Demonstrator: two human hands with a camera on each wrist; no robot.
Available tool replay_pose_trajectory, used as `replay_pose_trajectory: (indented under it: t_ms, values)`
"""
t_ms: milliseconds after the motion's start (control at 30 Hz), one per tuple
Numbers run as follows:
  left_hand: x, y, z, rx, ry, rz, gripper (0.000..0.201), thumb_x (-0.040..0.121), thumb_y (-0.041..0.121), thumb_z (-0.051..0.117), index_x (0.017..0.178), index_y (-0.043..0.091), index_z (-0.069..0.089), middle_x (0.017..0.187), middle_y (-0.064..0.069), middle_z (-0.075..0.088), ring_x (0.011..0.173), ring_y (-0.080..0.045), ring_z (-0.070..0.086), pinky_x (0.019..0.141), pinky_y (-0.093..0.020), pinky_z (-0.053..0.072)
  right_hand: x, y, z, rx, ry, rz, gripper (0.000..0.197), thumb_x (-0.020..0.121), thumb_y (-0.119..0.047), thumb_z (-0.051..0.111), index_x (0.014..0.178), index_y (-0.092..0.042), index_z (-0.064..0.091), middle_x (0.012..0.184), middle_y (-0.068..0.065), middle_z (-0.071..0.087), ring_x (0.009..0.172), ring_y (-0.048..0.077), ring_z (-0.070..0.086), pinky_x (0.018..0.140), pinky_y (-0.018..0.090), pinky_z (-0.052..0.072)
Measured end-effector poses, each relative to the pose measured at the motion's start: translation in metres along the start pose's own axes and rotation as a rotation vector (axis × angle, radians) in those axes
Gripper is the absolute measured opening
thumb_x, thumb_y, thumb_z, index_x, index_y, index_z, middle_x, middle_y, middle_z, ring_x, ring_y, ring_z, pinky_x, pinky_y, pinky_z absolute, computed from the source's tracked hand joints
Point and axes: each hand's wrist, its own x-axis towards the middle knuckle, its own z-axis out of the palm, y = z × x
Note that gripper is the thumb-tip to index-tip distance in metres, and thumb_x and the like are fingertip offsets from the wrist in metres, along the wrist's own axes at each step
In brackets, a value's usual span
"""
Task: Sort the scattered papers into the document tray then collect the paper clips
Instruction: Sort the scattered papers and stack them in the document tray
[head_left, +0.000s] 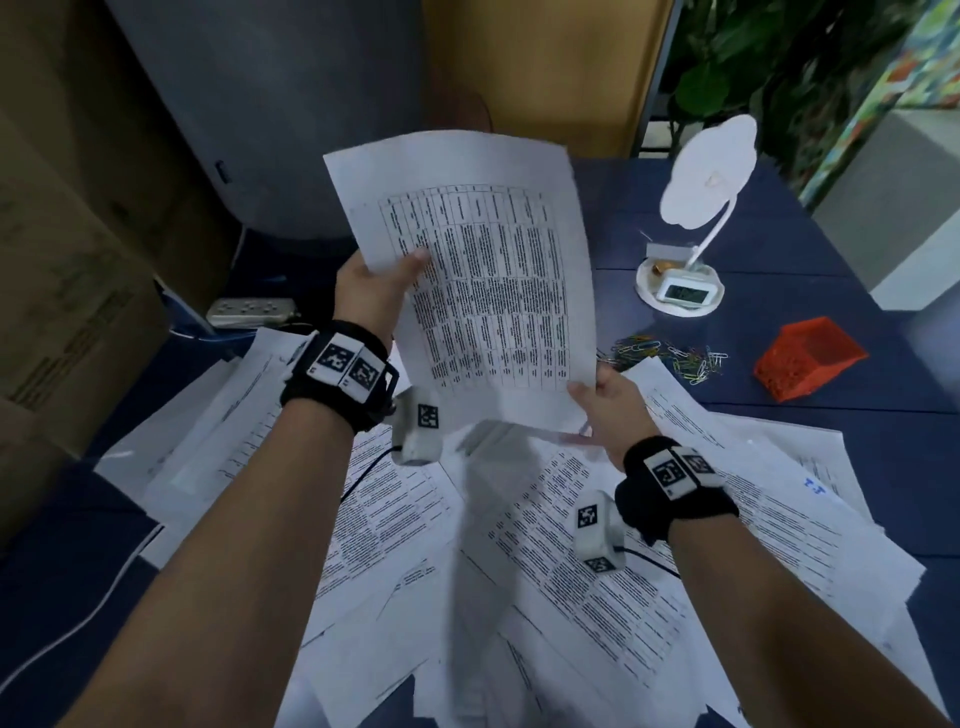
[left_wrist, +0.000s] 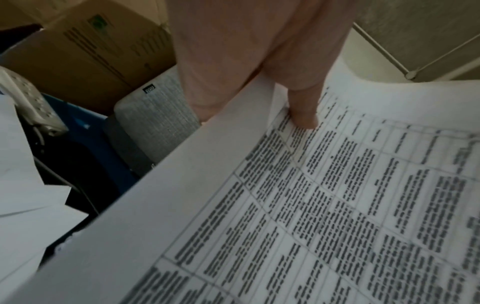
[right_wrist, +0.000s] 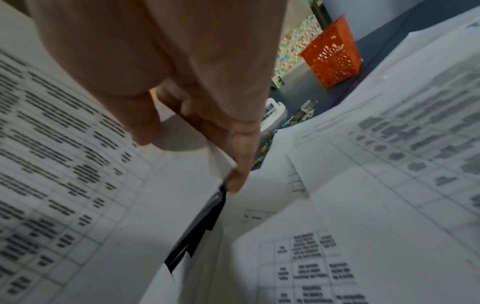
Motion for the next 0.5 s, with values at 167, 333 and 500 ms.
replay_pose_trajectory:
  t_ms: [167, 333, 500]
  values:
    - [0.025, -0.010, -0.010, 0.123, 0.040, -0.094, 0.029, 0.080, 0.033, 0.071, 0.099, 0.017, 0.056, 0.102, -0.011, 0.065, 0.089, -0.029, 0.062, 0.077, -0.047, 0.054, 0.010, -0.008, 0.014, 0.067, 0.031, -0.013, 0.017, 0.100, -0.019, 0.045, 0.114, -0.018, 0.055, 0.116, 0.003, 0.060, 0.100, 0.028, 0.058, 0.050, 0.029, 0.053]
    - [0.026, -0.038, -0.016, 0.372, -0.024, -0.175, 0.055, 0.086, 0.015, 0.064, 0.130, 0.020, 0.032, 0.093, -0.002, 0.058, 0.078, -0.012, 0.056, 0.076, -0.028, 0.048, 0.030, -0.033, 0.028, 0.147, 0.033, 0.002, 0.012, 0.100, -0.021, 0.044, 0.110, -0.021, 0.051, 0.122, 0.003, 0.057, 0.104, 0.025, 0.057, 0.051, 0.026, 0.050]
    - [0.035, -0.048, -0.026, 0.498, -0.136, -0.068, 0.044, 0.085, 0.000, 0.058, 0.117, 0.027, 0.044, 0.099, -0.005, 0.059, 0.078, -0.017, 0.058, 0.071, -0.029, 0.052, 0.054, -0.056, 0.041, 0.171, -0.009, -0.072, 0.035, 0.094, 0.008, 0.037, 0.120, -0.013, 0.050, 0.124, 0.010, 0.059, 0.101, 0.026, 0.059, 0.056, 0.025, 0.053]
